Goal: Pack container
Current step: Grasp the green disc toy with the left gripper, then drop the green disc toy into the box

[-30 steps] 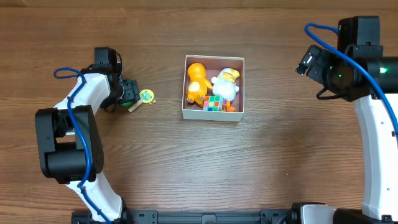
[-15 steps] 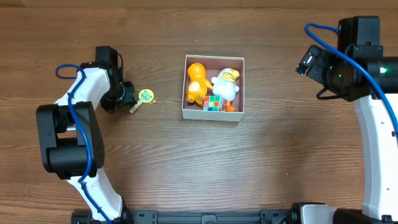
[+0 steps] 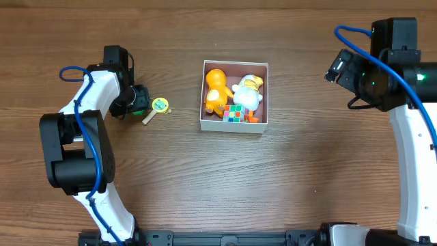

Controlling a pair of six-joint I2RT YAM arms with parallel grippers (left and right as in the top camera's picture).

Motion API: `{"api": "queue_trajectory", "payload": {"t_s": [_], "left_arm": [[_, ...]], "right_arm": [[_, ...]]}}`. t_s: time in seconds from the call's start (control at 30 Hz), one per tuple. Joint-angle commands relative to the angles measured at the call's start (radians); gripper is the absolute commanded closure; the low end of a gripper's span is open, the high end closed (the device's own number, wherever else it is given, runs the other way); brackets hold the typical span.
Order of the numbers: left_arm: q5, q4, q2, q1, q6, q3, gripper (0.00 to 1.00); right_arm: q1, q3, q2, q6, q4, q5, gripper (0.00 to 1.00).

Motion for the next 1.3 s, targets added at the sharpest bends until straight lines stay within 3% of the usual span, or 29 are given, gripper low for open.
{"api": "queue_trajectory", "payload": {"t_s": [0.0,0.13,0.77,1.1,1.27], "left_arm": [[-0.013,0.017,0.016,-0.001,0.023,0.021,0.30],[-0.014,0.024,0.017,-0.001,0.041,0.020,0.31],[-0.017,0.018,0.016,-0.001,0.049,0.025,0.54],[0.002,-0.317,-0.136,-0.035,0.048,0.343,0.53],[0.075,-0.384,-0.292,-0.207,-0.009,0.421,0.52]], "right_arm": [[0.000,0.000,-0.004,0.001,0.002,0.010,0.00],[0.000,0.000,-0.004,0.001,0.002,0.010,0.00],[0.000,0.000,-0.004,0.001,0.002,0.010,0.00],[0.000,0.000,-0.004,0.001,0.002,0.010,0.00],[0.000,0.000,-0.004,0.001,0.002,0.010,0.00]]}}
